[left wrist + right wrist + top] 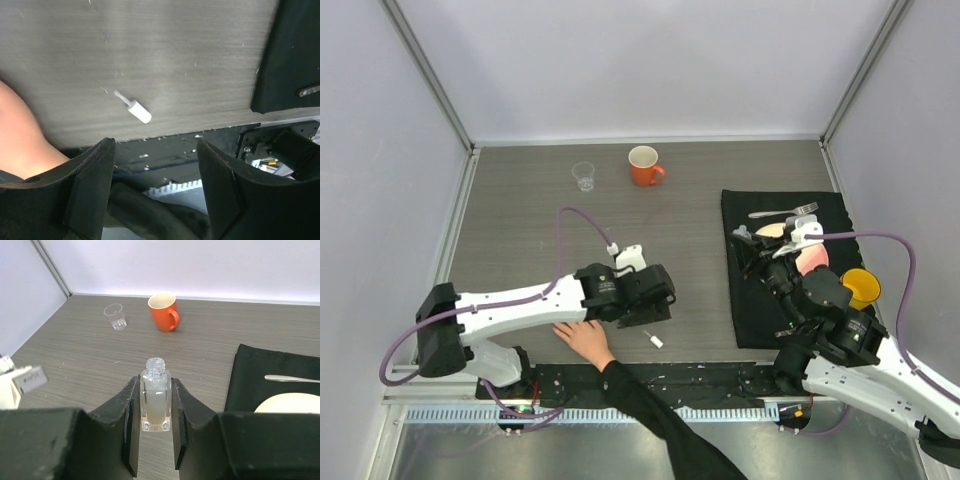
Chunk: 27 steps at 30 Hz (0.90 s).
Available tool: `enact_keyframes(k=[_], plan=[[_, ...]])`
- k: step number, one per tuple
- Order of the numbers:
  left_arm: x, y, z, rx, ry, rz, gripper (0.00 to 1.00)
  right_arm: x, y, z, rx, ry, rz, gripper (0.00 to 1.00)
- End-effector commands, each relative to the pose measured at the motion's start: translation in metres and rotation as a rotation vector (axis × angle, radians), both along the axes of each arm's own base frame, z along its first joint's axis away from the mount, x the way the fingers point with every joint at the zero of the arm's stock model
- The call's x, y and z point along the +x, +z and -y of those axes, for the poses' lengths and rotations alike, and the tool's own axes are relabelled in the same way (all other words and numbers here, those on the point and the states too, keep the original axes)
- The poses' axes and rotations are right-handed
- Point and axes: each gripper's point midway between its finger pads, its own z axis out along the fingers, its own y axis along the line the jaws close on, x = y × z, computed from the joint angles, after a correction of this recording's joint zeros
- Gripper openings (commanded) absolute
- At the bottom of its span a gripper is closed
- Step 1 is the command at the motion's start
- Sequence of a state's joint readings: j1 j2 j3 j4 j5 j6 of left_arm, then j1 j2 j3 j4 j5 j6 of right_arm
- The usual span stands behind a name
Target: Paint the nails
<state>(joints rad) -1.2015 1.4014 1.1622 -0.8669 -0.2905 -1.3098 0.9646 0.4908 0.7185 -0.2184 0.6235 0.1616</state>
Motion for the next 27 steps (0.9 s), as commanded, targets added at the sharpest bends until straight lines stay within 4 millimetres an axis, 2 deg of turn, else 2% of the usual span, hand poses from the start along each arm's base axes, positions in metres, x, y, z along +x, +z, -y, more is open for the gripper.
enact_keyframes(k=[1,4,9,12,13,14,15,17,18,19,20,21,22,23,25,26,27], plan=[[-0.002,-0.007,0.015,-0.071,0.249,-0.035,0.69,-0.004,0.021,0.013,0.080,-0.033,0.014,0.01],[-0.006,-0.019,0.024,-0.068,0.315,-0.058,0.68,-0.009,0.022,0.015,0.091,-0.017,0.010,0.01],[-0.012,-0.052,0.029,0.027,0.366,-0.112,0.62,-0.016,0.027,0.022,0.105,-0.005,0.008,0.01],[-0.007,-0.061,0.036,0.071,0.332,-0.069,0.56,-0.019,0.025,0.024,0.101,0.003,0.001,0.01],[-0.009,-0.065,0.030,0.126,0.306,-0.058,0.54,-0.019,0.024,0.024,0.100,0.003,-0.003,0.01],[-0.004,-0.064,0.024,0.178,0.286,-0.016,0.54,-0.020,0.023,0.023,0.097,0.006,-0.007,0.01],[-0.001,-0.055,0.027,0.211,0.241,0.021,0.52,-0.020,0.021,0.023,0.089,0.010,-0.013,0.01],[0.000,-0.055,0.025,0.304,0.100,0.087,0.44,-0.022,0.020,0.022,0.090,0.022,-0.016,0.01],[0.004,-0.051,0.021,0.370,-0.025,0.144,0.41,-0.022,0.022,0.022,0.091,0.025,-0.013,0.01],[0.001,-0.045,0.020,0.394,-0.119,0.181,0.41,-0.024,0.023,0.022,0.091,0.030,-0.011,0.01],[0.002,-0.048,0.026,0.383,-0.212,0.212,0.42,-0.025,0.024,0.024,0.092,0.030,-0.007,0.01],[-0.006,-0.049,0.029,0.374,-0.326,0.187,0.47,-0.025,0.028,0.025,0.098,0.030,-0.001,0.01],[-0.009,-0.038,0.024,0.394,-0.472,0.216,0.48,-0.027,0.031,0.027,0.102,0.030,0.005,0.01],[-0.018,-0.040,0.035,0.336,-0.590,0.211,0.50,-0.027,0.032,0.028,0.102,0.034,0.011,0.01],[-0.054,-0.039,0.036,0.273,-0.973,0.140,0.56,-0.029,0.035,0.030,0.103,0.034,0.017,0.01],[-0.061,-0.039,0.029,0.282,-1.061,0.124,0.58,-0.030,0.038,0.031,0.108,0.037,0.024,0.01],[-0.071,-0.043,0.013,0.322,-1.165,0.070,0.61,-0.031,0.039,0.032,0.113,0.037,0.026,0.01]])
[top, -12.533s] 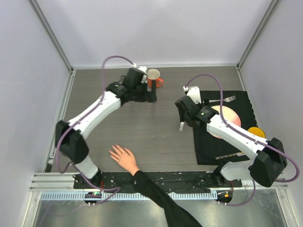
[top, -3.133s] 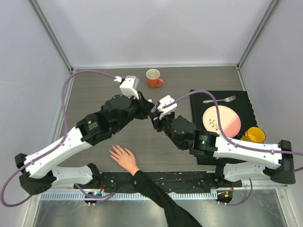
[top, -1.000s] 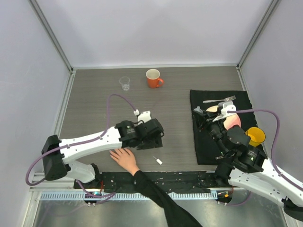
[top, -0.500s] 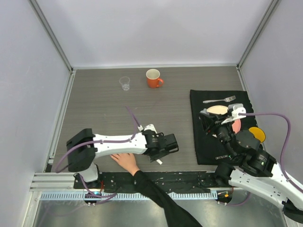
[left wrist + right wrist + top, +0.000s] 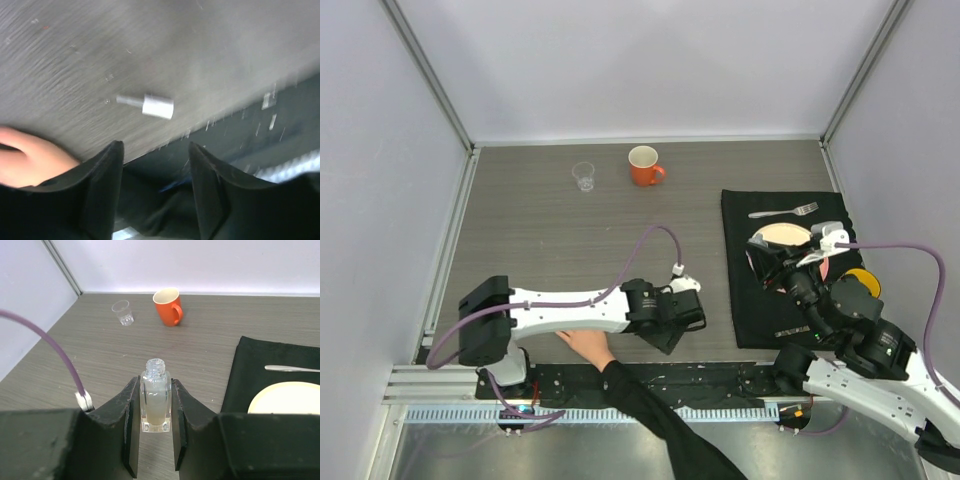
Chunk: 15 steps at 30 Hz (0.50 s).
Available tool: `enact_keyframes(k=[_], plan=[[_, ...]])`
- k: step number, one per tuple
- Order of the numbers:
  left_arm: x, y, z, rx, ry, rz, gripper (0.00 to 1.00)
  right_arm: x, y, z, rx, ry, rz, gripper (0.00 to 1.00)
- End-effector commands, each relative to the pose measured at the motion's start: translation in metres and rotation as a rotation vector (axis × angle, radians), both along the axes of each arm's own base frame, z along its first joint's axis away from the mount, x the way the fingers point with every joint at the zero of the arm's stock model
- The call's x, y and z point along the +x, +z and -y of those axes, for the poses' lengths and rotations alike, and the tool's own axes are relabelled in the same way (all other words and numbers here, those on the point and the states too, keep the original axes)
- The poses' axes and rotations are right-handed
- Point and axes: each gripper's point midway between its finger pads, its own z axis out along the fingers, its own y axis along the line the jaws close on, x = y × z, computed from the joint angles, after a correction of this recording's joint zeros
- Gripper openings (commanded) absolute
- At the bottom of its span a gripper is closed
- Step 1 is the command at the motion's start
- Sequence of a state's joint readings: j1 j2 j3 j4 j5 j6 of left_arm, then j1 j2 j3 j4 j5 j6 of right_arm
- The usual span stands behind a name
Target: Paint the nails
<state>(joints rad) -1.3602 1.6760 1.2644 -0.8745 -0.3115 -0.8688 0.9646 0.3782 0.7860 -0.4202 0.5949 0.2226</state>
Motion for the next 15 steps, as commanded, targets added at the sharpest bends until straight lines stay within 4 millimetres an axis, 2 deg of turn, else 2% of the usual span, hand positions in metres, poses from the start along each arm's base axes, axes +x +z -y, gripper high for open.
enact_keyframes(k=[1,4,6,8,12,15], plan=[[-0.038,0.011,-0.021,0.083,-0.674,-0.125,0.61,-0.007,0.032,0.010,0.080,0.006,0.062,0.01],[-0.031,-0.004,-0.048,0.227,-0.888,-0.113,0.62,-0.010,0.035,0.013,0.102,0.009,0.070,0.01],[-0.020,-0.004,-0.043,0.249,-0.961,-0.096,0.60,-0.012,0.038,0.013,0.107,0.015,0.074,0.01],[-0.006,-0.002,-0.033,0.190,-0.998,-0.082,0.58,-0.013,0.039,0.012,0.105,0.025,0.072,0.01],[0.024,0.007,-0.021,0.227,-1.039,0.086,0.57,-0.014,0.042,0.014,0.110,0.025,0.070,0.01],[0.025,0.005,-0.012,0.239,-1.099,0.116,0.55,-0.016,0.043,0.015,0.123,0.033,0.080,0.01]])
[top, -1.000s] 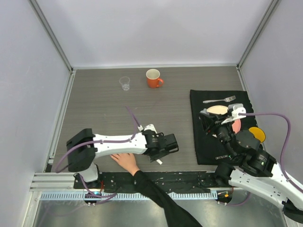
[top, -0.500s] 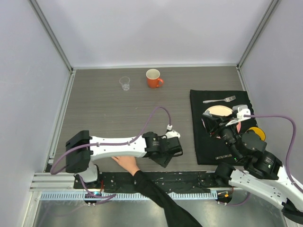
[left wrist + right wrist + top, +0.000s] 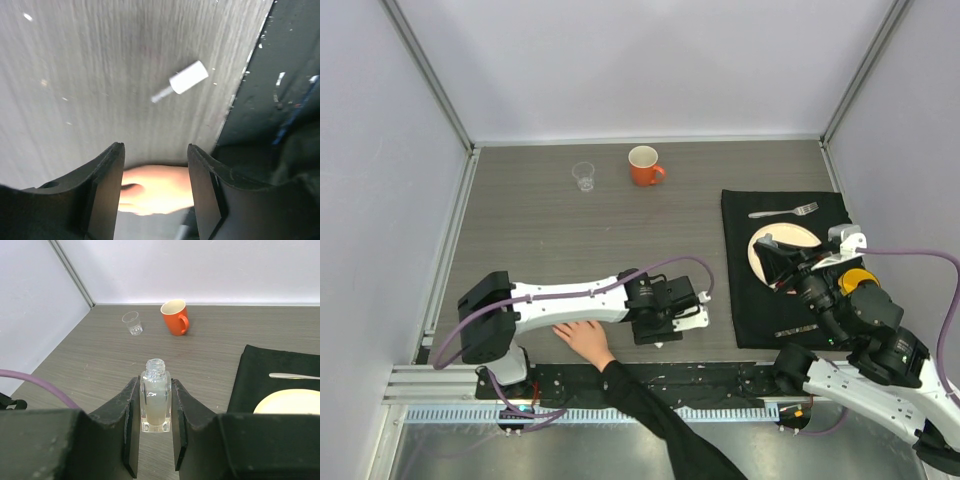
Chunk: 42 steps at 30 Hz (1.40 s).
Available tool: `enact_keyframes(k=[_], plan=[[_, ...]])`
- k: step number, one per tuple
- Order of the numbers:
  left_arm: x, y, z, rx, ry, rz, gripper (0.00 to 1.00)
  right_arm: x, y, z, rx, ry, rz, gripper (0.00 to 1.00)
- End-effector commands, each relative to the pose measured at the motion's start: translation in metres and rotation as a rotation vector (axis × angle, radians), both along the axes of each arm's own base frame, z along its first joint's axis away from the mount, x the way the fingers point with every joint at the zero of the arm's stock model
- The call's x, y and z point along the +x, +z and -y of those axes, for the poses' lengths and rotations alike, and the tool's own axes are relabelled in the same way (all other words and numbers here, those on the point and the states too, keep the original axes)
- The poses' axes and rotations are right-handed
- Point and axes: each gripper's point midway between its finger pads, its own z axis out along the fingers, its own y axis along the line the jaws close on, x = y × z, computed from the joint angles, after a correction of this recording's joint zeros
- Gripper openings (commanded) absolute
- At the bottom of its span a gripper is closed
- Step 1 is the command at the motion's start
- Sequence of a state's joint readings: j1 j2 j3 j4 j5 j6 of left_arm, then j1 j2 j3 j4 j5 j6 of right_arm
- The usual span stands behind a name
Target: Paint the nails
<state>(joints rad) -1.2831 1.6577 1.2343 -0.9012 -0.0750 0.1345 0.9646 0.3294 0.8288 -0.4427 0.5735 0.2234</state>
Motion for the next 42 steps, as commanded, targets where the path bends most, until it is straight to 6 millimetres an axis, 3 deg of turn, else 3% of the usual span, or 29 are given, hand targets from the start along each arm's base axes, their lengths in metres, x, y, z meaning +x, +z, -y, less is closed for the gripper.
enact_keyframes(k=[1,8,17,42], plan=[[0.008,0.005,0.022,-0.024,-0.205,0.086,0.54,-0.005,0.022,0.004,0.059,0.014,0.042,0.01],[0.000,-0.014,0.029,0.023,-0.299,0.076,0.52,-0.003,0.023,-0.001,0.033,0.020,0.045,0.01],[-0.002,-0.020,0.043,-0.003,-0.358,0.088,0.53,0.000,0.018,-0.008,0.032,0.030,0.037,0.01],[-0.012,-0.050,0.050,0.026,-0.402,0.047,0.51,-0.001,0.021,-0.008,0.044,0.034,0.045,0.01]])
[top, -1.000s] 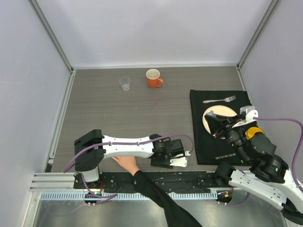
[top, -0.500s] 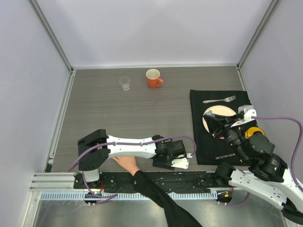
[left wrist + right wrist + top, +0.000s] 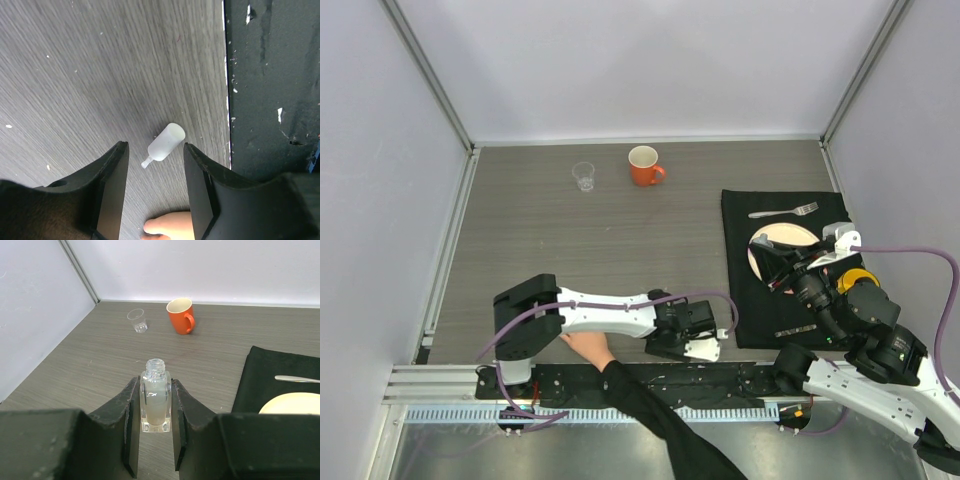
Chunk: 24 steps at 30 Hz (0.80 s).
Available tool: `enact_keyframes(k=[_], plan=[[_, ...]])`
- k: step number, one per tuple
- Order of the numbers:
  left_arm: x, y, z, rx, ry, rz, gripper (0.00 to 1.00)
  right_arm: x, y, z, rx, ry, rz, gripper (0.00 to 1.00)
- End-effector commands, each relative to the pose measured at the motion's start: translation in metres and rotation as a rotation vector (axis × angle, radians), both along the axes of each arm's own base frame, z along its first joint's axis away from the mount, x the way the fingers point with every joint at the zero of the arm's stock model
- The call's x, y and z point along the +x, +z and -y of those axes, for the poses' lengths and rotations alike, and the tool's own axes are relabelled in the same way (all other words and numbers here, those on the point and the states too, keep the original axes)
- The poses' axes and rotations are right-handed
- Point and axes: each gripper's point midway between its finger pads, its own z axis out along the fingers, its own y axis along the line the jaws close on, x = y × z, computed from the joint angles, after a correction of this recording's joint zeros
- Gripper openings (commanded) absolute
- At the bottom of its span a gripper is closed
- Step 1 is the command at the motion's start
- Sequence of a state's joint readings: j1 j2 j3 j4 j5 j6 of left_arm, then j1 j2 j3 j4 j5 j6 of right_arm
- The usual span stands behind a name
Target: Paint the nails
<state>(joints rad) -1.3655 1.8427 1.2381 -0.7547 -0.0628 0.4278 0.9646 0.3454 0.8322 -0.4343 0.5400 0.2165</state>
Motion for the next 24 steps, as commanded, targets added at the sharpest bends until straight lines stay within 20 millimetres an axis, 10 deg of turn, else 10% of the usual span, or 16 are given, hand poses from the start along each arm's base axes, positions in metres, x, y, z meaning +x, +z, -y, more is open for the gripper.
enact_keyframes(k=[1,15,24], plan=[[-0.003,0.001,0.015,-0.043,-0.034,-0.002,0.51,0.000,0.021,0.000,0.054,0.000,0.043,0.01],[-0.008,-0.017,0.011,-0.021,-0.033,-0.015,0.39,0.000,0.018,0.001,0.052,0.000,0.040,0.01],[0.005,-0.013,0.013,-0.057,0.000,0.060,0.10,0.001,0.016,-0.002,0.042,0.003,0.032,0.01]])
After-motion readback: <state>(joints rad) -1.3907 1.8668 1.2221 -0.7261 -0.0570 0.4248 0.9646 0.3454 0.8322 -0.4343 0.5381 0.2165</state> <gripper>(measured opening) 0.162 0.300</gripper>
